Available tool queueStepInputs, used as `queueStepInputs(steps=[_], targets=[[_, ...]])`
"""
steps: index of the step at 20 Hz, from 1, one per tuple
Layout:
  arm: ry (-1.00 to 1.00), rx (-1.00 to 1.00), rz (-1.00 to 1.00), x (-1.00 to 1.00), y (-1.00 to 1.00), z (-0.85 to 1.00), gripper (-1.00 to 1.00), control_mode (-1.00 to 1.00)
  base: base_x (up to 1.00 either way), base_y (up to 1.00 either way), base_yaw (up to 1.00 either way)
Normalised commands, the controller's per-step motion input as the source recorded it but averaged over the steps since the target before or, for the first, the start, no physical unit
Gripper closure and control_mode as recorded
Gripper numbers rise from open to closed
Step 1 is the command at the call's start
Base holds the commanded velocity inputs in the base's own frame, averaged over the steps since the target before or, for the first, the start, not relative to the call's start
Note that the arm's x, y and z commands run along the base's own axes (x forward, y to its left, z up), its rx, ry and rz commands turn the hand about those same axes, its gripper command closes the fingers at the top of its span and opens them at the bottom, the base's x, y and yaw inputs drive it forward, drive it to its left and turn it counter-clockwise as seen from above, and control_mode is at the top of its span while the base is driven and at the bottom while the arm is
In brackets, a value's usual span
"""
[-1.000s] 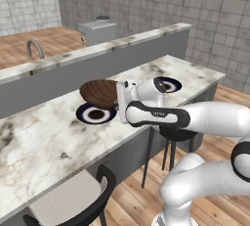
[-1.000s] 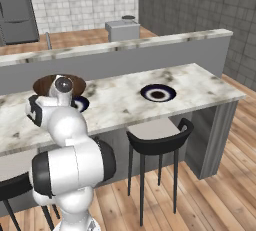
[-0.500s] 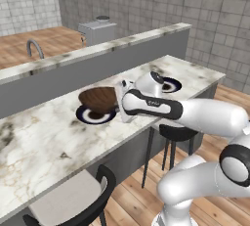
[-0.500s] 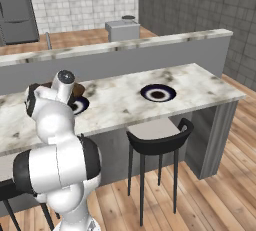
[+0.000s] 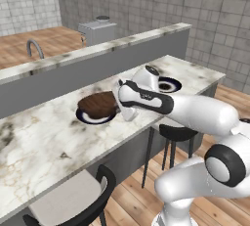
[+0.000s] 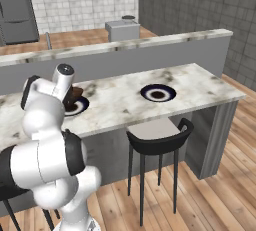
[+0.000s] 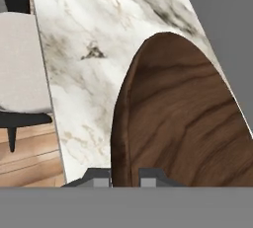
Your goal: Move the bowls from the cabinet to the plates on the dining table.
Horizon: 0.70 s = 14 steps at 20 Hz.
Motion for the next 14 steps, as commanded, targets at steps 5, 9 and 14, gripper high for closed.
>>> queueStepInputs(steps=[5, 9, 14], targets=[[0.02, -0.12, 0.08, 0.00, 0.00, -0.03, 1.00, -1.00, 0.00, 0.00, 0.00], [0.00, -0.12, 0.08, 0.00, -0.09, 0.00, 1.00, -1.00, 0.00, 0.00, 0.00], [0.00, -0.05, 0.06, 0.00, -0.18, 0.01, 1.00, -1.00, 0.00, 0.00, 0.00]])
